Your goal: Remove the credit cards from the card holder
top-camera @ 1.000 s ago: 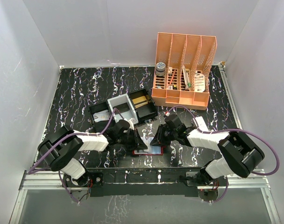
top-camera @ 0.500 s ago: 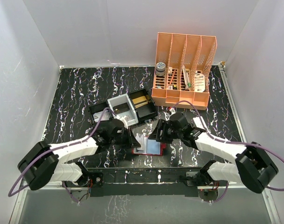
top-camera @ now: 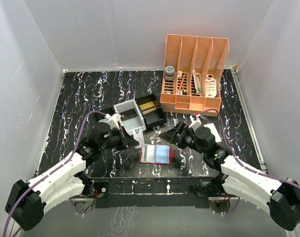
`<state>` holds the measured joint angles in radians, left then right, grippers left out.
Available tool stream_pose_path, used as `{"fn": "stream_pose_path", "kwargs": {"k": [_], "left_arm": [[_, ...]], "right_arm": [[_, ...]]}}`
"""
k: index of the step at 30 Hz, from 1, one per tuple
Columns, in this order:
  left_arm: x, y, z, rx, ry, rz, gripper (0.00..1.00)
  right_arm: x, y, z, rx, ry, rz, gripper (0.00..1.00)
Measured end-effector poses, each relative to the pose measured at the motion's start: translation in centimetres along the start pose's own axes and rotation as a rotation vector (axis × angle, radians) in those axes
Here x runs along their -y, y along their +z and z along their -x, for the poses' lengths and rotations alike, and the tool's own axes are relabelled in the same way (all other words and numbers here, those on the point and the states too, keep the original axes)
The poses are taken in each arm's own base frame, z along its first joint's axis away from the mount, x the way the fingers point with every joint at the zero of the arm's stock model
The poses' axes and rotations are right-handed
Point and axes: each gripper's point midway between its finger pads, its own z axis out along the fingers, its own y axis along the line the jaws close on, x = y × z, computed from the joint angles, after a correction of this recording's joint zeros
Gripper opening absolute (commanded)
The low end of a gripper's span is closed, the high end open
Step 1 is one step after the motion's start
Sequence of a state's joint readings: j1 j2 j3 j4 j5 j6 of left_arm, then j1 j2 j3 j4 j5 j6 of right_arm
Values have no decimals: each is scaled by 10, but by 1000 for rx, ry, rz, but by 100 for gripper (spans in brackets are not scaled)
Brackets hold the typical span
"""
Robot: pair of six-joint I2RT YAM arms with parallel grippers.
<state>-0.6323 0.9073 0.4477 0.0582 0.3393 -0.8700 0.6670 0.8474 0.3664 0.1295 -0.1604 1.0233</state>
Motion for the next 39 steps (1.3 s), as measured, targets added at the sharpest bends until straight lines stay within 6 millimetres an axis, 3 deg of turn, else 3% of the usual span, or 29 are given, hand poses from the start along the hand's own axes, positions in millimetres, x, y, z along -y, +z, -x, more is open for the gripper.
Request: {"fn": "stream_pose_path", "kwargs": {"k": [5, 11, 21, 29, 39], "left_arm": [[14, -13, 7, 37, 26, -83, 0], [21, -26, 6, 73, 33, -178, 0], [38, -27, -7, 31, -56, -349, 0], [54, -23, -7, -26, -113, -441, 0], [69, -29, -10, -71, -105, -523, 0]], "right_arm": [[8, -6, -6, 23, 13, 36, 95], [-16, -7, -5, 18, 20, 149, 91], [-38, 3, -29, -154, 40, 277, 70], [-69, 4, -26, -202, 51, 394, 57], [-84, 10, -29, -269, 90, 452, 37]]}}
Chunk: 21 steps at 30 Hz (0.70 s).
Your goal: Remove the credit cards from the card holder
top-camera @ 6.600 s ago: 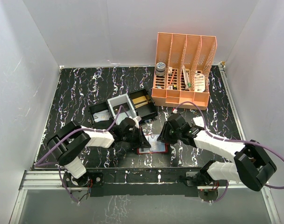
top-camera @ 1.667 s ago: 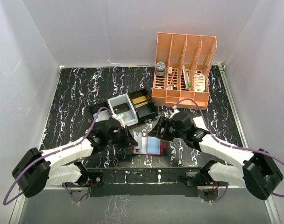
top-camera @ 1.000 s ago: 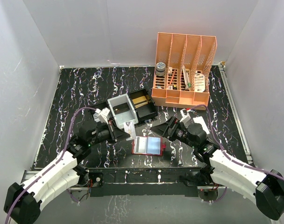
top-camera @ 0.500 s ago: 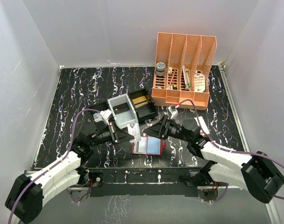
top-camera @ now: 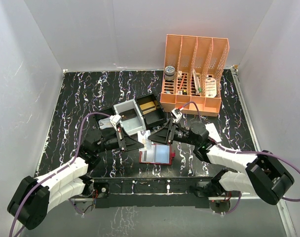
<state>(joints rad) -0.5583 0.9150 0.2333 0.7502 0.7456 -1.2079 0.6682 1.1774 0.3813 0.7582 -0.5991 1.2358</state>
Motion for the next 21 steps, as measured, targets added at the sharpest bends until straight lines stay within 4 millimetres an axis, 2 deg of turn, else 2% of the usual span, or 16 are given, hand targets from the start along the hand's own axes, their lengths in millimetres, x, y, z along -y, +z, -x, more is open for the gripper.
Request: {"fn": "stream_pose_path", "kwargs": {"k": [17, 21], "left_arm": [[15, -1, 0, -11, 7, -57, 0], [16, -1, 0, -12, 6, -61, 0]], "right_arm": [[-11, 13, -17, -109, 45, 63, 16], [-15, 15, -20, -117, 46, 77, 16]]}}
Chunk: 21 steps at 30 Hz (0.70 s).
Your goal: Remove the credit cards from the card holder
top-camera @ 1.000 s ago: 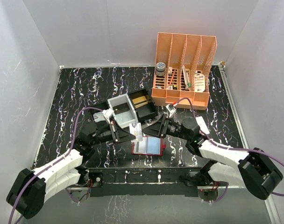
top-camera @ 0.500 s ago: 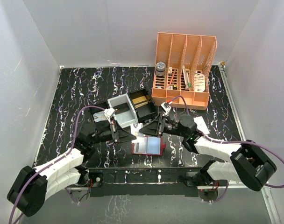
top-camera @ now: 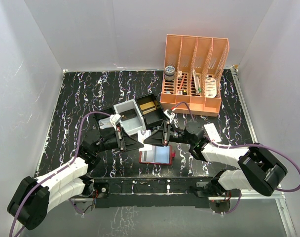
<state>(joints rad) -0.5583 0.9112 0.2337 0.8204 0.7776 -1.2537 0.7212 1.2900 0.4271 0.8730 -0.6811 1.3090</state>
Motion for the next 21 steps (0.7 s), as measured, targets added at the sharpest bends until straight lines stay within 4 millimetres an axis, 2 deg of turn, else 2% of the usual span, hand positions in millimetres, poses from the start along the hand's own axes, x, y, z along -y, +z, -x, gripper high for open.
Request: {"fn": "stream_pose_path", "kwargs": {"k": [2, 5, 16, 21], "left_arm": [[1, 0, 0, 0, 0, -2, 0], [1, 0, 0, 0, 1, -4, 0], [4, -2, -2, -4, 9, -15, 0], [5, -2, -3, -7, 12, -20, 0]], "right_arm": [[-1, 0, 0, 1, 1, 2, 21], [-2, 0, 1, 6, -1, 7, 21], [-3, 1, 5, 25, 8, 10, 3], [-3, 1, 6, 28, 10, 8, 10]]}}
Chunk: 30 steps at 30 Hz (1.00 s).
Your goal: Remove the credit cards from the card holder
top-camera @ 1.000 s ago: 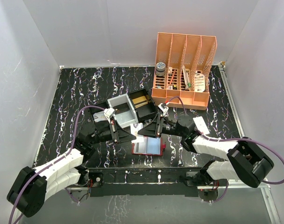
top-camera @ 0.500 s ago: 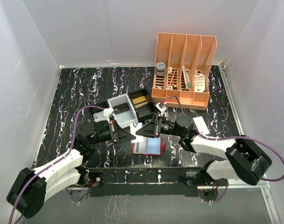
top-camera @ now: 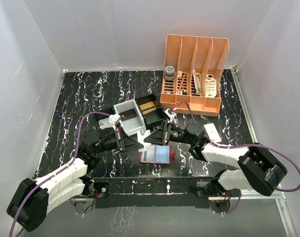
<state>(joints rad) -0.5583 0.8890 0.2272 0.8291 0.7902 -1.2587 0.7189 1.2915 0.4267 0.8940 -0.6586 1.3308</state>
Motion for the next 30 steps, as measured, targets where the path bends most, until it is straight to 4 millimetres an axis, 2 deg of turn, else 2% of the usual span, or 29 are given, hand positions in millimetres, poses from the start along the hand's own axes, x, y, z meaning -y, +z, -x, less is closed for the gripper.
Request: {"fn": "stream_pose_path", "kwargs": {"k": [4, 8, 10, 13, 16, 18, 26, 29, 30], "left_arm": [[-1, 0, -1, -6, -3, 3, 0], [-3, 0, -2, -9, -10, 10, 0], [-3, 0, -2, -11, -11, 11, 0], [-4, 0, -3, -14, -14, 13, 0], [-3, 0, -3, -16, -14, 11, 0], [-3, 0, -3, -18, -13, 10, 0], [-7, 0, -4, -25, -24, 18, 0], [-7, 0, -4, -25, -25, 19, 0], [-7, 0, -4, -26, -25, 19, 8]], "right_arm": [[4, -3, 4, 14, 10, -9, 11], [6, -5, 7, 25, 15, -16, 5], [6, -5, 8, 25, 16, -16, 5], [6, -6, 7, 18, 17, -15, 19], [6, -6, 4, 2, 20, -12, 22], [7, -6, 2, -12, 22, -12, 20], [9, -4, -2, -48, 28, -13, 1], [9, -4, -3, -53, 24, -8, 0], [9, -4, -3, -54, 23, -7, 0]]}}
